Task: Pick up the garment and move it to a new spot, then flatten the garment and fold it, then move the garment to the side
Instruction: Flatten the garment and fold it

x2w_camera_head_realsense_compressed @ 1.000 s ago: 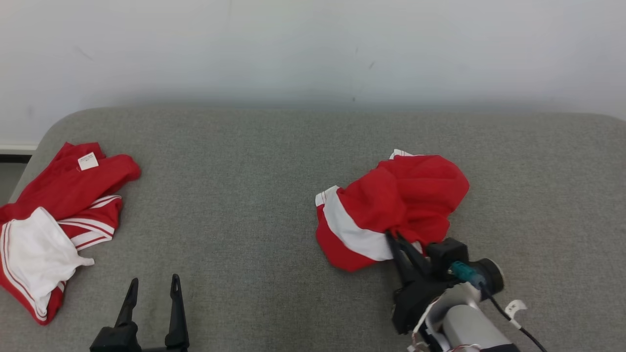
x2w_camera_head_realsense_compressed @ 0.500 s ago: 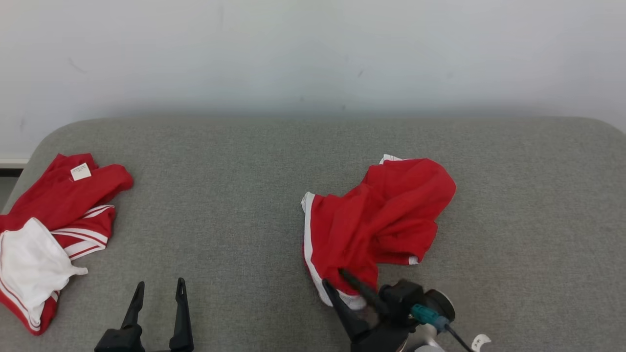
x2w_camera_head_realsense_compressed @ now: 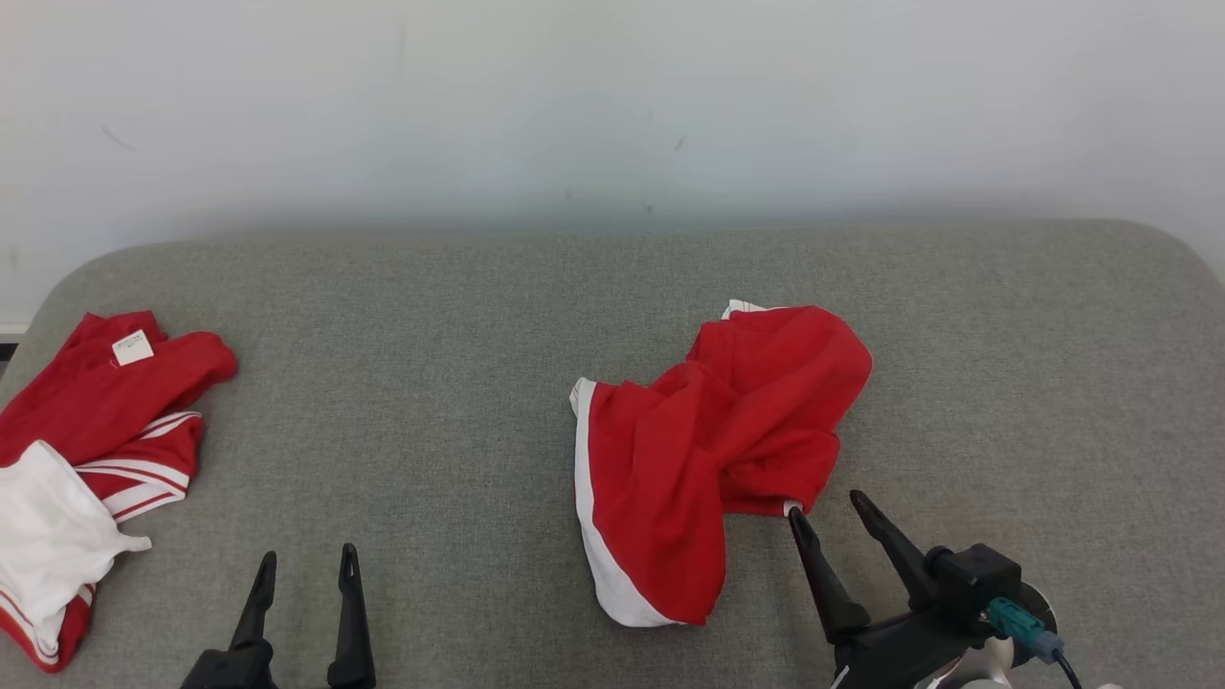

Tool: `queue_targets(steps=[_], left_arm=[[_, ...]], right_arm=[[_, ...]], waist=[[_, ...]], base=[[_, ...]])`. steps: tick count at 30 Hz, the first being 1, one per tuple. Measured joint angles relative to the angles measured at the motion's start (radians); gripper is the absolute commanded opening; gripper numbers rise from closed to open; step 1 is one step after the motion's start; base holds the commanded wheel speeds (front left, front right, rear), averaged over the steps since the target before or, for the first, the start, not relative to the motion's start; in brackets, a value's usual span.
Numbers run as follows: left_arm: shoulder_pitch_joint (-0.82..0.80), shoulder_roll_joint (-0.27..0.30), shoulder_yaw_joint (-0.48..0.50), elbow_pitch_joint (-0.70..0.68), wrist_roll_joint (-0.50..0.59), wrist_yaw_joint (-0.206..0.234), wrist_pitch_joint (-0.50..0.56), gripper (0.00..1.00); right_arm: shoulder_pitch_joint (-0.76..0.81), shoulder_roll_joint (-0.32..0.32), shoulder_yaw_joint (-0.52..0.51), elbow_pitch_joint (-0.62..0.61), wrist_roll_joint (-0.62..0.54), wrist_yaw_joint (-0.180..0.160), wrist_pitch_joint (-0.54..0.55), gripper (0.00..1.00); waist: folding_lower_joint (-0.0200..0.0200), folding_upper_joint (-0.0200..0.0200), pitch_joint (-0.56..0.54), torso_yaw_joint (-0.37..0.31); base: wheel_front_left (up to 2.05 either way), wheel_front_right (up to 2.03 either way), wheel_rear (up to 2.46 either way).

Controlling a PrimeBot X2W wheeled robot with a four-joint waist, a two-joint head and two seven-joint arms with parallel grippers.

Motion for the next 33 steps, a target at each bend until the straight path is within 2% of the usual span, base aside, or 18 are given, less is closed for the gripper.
queue_targets(steps=[9,18,19,20,25,28,33], left_arm=[[-0.01,-0.003,-0.012,0.002,0.008,-0.007,0.0,1.0],[-0.031,-0.009,-0.012,0.008,0.008,-0.01,0.0,1.0],[-0.032,-0.009,-0.011,0.01,0.008,-0.01,0.0,1.0],[-0.033,-0.009,-0.009,0.012,0.008,-0.013,0.0,1.0],[-0.044,-0.015,-0.008,0.016,0.009,-0.014,0.0,1.0],[-0.044,-0.018,-0.009,0.021,0.012,-0.017,0.0,1.0],[-0.049,-0.025,-0.017,0.027,0.015,-0.028,0.0,1.0]], right_arm=[[-0.095,-0.01,-0.056,0.12,-0.047,0.0,0.018,1.0],[-0.186,-0.013,-0.038,0.362,-0.076,0.0,0.041,1.0],[-0.198,-0.012,-0.031,0.386,-0.077,0.0,0.036,0.81],[-0.21,-0.008,-0.027,0.404,-0.077,0.0,0.031,0.0],[-0.278,-0.014,-0.022,0.471,-0.077,0.0,0.01,0.0],[-0.31,-0.065,-0.042,0.473,-0.077,0.0,0.005,0.0],[-0.355,-0.188,-0.069,0.482,-0.086,0.0,0.002,0.0]], waist=[[0.0,0.0,0.011,0.023],[0.0,0.0,0.045,0.071],[0.0,0.0001,0.05,0.074],[0.0001,0.0,0.055,0.077],[0.0001,0.0001,0.065,0.084],[0.0,0.0,0.056,0.084],[0.0,0.0,0.048,0.096]], base=[[0.0,0.0,0.0],[0.0,0.0,0.0],[0.0,0.0,0.0],[0.0,0.0,0.0],[0.0,0.0,0.0],[0.0,0.0,0.0],[0.0,0.0,0.0]])
